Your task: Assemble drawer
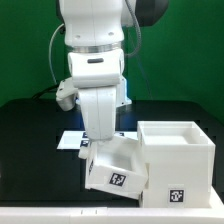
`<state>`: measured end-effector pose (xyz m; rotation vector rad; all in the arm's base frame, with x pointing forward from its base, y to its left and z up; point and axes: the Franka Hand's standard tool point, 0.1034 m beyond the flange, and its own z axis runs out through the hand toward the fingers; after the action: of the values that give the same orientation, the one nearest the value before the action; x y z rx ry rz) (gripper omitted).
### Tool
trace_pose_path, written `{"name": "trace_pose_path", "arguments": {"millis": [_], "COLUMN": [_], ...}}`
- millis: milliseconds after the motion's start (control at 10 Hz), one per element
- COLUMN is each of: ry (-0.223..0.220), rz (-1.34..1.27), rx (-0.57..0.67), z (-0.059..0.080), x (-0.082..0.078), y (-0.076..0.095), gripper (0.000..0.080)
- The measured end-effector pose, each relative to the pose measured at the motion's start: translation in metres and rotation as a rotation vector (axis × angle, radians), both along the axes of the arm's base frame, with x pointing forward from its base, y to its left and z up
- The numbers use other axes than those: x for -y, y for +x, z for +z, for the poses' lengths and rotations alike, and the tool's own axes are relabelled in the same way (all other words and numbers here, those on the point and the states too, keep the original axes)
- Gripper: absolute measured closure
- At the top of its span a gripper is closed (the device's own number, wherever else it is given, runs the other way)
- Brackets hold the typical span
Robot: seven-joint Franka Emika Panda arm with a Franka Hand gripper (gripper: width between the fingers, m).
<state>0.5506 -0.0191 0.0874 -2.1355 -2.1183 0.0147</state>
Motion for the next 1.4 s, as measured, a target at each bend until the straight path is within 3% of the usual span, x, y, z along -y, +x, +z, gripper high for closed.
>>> {"name": "trace_pose_path", "arguments": {"millis": [200, 500, 700, 800, 1100, 1300, 1400], "ry": [0.001, 0.005, 0.027, 0.033, 0.033, 0.033, 0.049], "rz": [-0.005, -0.034, -0.069, -0.101, -0.098, -0.098, -0.079], "rx": [-0.008, -0.061, -0.043, -0.019, -0.020, -0.018, 0.035], "z": [-0.005, -0.039, -0.053, -0.055, -0.055, -0.055, -0.056], "x": [0.010, 0.058, 0.092, 0.098, 0.097, 0.098, 0.103], "y": [-0.003, -0.013, -0.020, -0.021, -0.020, -0.020, -0.018], "gripper": [0.0729, 0.0741, 0.0753, 0.0755, 0.0756, 0.0400, 0.0400]}}
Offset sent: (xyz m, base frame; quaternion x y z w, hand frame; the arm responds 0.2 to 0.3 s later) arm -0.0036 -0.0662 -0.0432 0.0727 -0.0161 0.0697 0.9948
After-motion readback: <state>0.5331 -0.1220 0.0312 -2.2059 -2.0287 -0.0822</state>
